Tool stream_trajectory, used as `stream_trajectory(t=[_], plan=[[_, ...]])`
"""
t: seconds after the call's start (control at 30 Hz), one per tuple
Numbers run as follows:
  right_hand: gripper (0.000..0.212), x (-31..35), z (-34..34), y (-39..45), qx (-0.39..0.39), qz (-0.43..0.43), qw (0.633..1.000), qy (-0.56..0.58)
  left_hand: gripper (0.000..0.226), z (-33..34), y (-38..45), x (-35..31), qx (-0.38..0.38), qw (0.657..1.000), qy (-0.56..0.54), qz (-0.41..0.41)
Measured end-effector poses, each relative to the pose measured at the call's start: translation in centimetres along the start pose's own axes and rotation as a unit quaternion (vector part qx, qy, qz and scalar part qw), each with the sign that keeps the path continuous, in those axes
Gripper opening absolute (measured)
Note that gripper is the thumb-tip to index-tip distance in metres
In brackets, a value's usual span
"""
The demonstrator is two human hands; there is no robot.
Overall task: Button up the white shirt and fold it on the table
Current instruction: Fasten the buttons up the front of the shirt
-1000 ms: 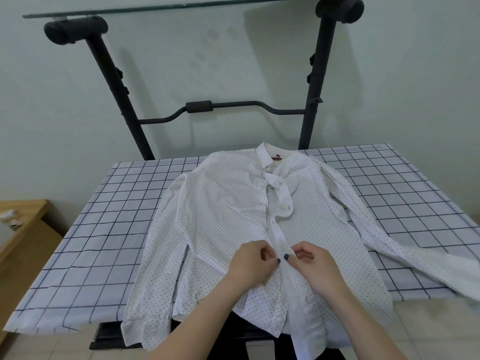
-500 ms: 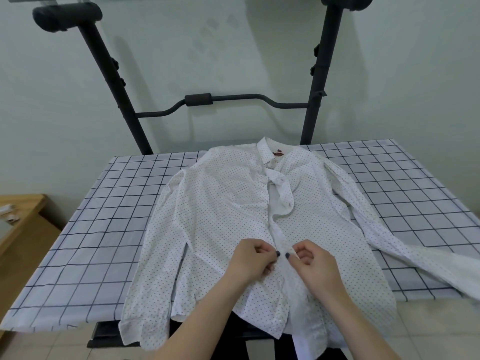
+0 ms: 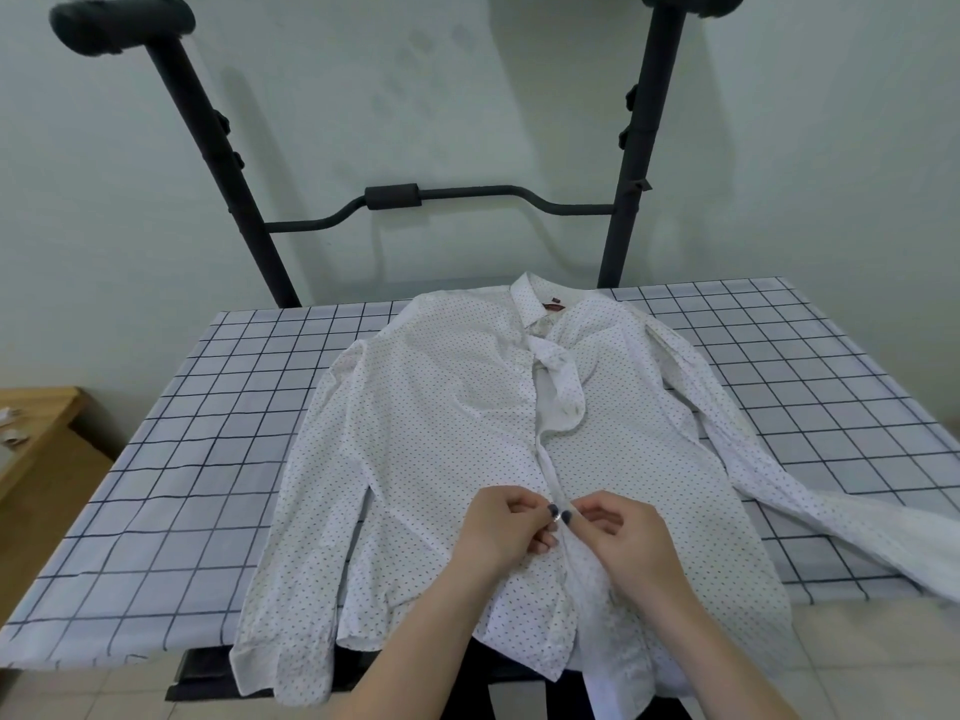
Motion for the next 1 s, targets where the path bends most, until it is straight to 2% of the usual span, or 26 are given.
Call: stream_trajectory(t=[0.3,0.47,0.67,0.73,0.87,1.0], plan=[[0.019,0.4,-0.4,0.0,0.074,-0.003,0.997,0.018,0.012,-0.3,0.0,-0.3,0.021,0.998,-0.056,-0.029],[0.028,0.1,-0.3,0.2,0.074,0.006,0.997,0.036,0.014,-0.3,0.1,-0.4,0.024,0.998,-0.053,-0.032],[0.027,0.1,-0.4,0.5,0.094,0.010,0.995,0.041,0.016,-0.3,-0.1,-0.2,0.011,0.999,-0.044,-0.018],[0.026,0.3,-0.4,0.2,0.086,-0.006,0.996,0.022,0.019,-0.3,-0.1,-0.3,0.008,0.999,-0.050,-0.011],[0.023,0.4,0.0,-1.1,0.053,-0.055,0.997,-0.015,0.040,-0.2,-0.3,-0.6,-0.008,0.998,-0.062,-0.005],[0.024,0.5,0.3,-2.2,-0.002,-0.160,0.986,-0.052,0.032,-0.2,-0.4,-0.6,-0.007,0.998,-0.062,-0.006]])
Point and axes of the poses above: each hand's wrist, its own y-axis towards the middle knuckle, its own z-axis out of the palm, x = y × z, the point moved 5 cm from there along y, towards the middle knuckle, and after that the axes turned 15 degrees about z, right-handed, at the moved point
